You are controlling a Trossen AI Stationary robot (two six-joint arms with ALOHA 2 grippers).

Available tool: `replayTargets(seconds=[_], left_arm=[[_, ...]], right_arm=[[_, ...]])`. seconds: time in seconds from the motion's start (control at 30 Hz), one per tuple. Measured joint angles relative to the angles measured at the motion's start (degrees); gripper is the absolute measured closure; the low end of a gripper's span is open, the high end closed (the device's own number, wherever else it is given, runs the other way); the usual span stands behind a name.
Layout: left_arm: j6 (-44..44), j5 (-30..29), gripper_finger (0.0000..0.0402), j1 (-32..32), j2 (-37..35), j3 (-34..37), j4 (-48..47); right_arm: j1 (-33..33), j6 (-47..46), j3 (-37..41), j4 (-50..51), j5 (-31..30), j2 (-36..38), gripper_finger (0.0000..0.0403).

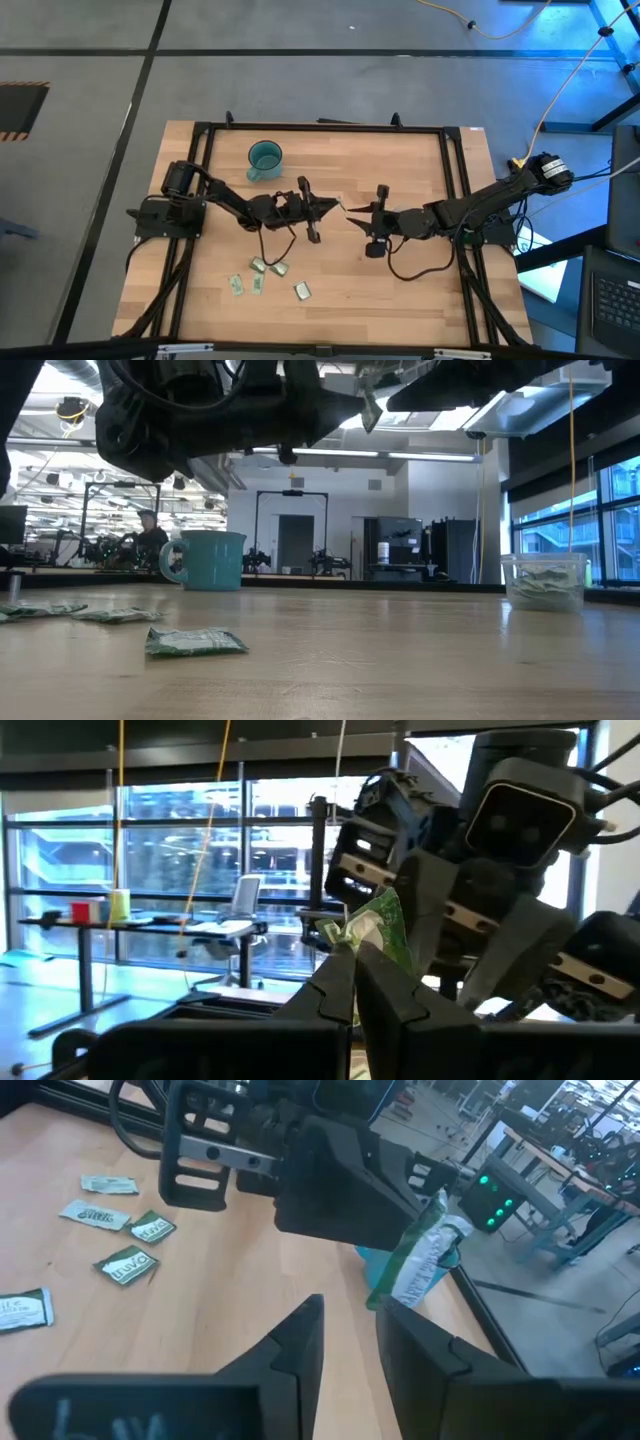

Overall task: Pick and place Stevia / Truvia into bins
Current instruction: Put the truvia packet into the transparent bin

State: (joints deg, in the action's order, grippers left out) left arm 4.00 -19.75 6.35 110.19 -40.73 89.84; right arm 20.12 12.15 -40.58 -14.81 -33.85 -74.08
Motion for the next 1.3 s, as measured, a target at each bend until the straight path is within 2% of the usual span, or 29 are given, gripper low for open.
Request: replayTargets(seconds=[0.13,0.33,0.77,0.93,1.3], left_arm=[[0.47,-0.97,0.0398,0.43,0.0,-0.02,0.0],[1.75,-2.3,0.0398,0.83,0.0,-0.32,0.0],[3.26,-1.37,0.0398,1.46,-0.04,-1.14,0.0],[3.29,-1.38,0.0398,1.66,-0.07,-1.14,-0.02],[4.3,-1.42,0.0398,1.71,-0.07,-1.14,-0.04]], right_arm=[[-0.02,-0.44,0.0,-0.54,0.0,0.0,0.0305],[-1.06,-6.01,0.0,-1.73,-0.05,-0.01,0.0305],[-2.01,-5.93,0.0,-4.32,-0.15,-2.82,0.0305],[-2.03,-5.92,0.0,-5.21,-3.9,-2.8,0.0305],[-2.01,-5.91,0.0,-6.63,-4.07,-2.8,0.0307]])
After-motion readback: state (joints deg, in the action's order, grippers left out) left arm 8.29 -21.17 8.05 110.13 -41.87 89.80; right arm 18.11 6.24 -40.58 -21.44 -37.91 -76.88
